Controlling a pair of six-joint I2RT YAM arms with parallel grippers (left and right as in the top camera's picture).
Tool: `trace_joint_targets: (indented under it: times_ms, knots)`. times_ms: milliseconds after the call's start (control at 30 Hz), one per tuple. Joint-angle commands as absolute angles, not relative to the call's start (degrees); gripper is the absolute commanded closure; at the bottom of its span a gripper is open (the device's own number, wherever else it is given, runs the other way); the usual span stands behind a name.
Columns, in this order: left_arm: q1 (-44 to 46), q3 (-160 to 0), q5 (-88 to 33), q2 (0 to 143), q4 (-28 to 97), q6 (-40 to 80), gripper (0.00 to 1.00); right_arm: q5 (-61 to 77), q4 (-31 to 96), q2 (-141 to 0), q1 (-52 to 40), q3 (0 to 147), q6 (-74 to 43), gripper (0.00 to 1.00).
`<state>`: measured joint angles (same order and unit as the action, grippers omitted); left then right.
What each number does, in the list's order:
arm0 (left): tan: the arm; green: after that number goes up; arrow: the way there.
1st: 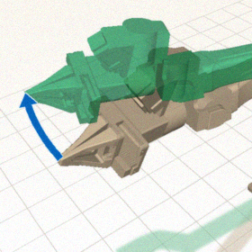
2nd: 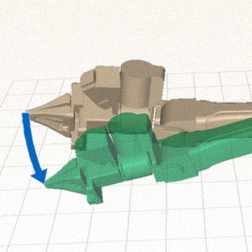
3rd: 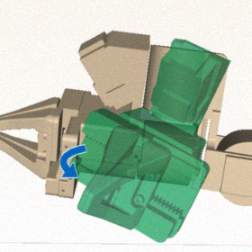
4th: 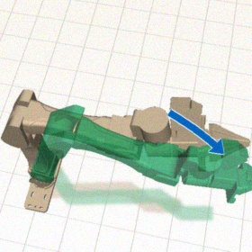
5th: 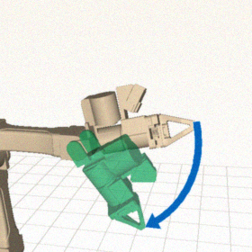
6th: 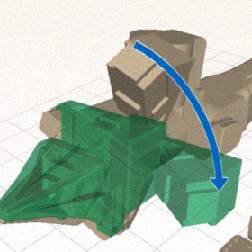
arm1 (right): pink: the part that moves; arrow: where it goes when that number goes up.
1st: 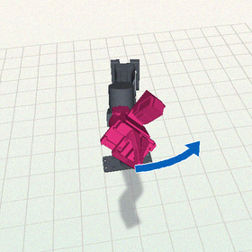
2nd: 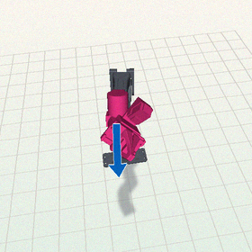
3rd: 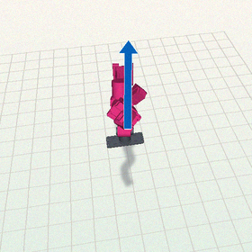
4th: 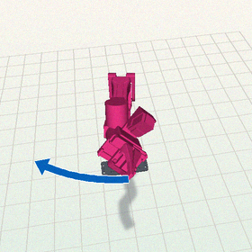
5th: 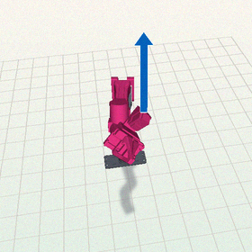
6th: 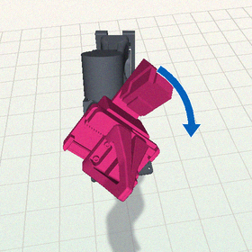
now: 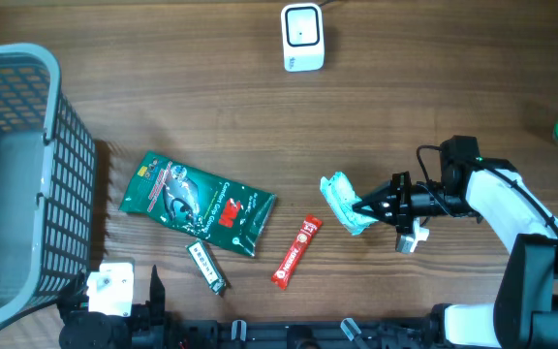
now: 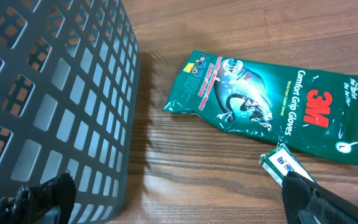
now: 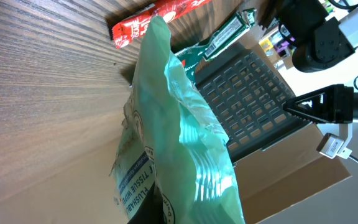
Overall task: Scan the item barcode
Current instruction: 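Hold the wet-wipe pack's barcode up to the white scanner, then carry the wet-wipe pack to the right table edge and release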
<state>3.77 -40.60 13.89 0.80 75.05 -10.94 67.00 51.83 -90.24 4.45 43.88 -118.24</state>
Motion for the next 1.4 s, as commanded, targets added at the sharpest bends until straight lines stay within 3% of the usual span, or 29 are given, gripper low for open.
trace_joint_targets:
  times_ms: [0,67,167,300,400,467,700,967,1100,1367]
  knots:
    - [4.0,-40.7,14.5,0.4,74.9,-11.8,0.0,68.5,52.1,-91.0,4.6,44.7,-118.5,0.95]
    - [4.0,-40.7,14.5,0.4,74.9,-11.8,0.0,69.0,50.0,-91.0,4.6,44.7,-117.6,0.96]
    - [4.0,-40.7,14.5,0.4,74.9,-11.8,0.0,69.9,34.2,-91.0,4.4,44.7,-102.6,0.95]
    - [4.0,-40.7,14.5,0.4,74.9,-11.8,0.0,77.6,0.4,-91.0,-0.3,44.7,-95.0,0.96]
    - [4.0,-40.7,14.5,0.4,74.9,-11.8,0.0,63.9,-24.7,-91.0,-6.2,44.7,-97.4,0.96]
    - [4.0,-40.7,14.5,0.4,74.9,-11.8,0.0,53.6,-31.8,-91.0,-9.2,44.7,-97.4,0.96]
    - [4.0,-40.7,14.5,0.4,74.9,-11.8,0.0,13.2,-43.3,-96.2,-22.2,46.9,-88.4,0.95]
    - [4.0,-40.7,14.5,0.4,74.9,-11.8,0.0,11.7,-41.7,-123.1,-23.2,75.9,-87.0,0.95]
    - [4.0,-40.7,14.5,0.4,74.9,-11.8,0.0,10.1,-31.3,-131.2,-23.2,88.0,-87.6,0.95]
    - [4.0,-40.7,14.5,0.4,74.9,-11.8,0.0,8.9,-26.9,-132.8,-22.9,89.8,-89.6,0.95]
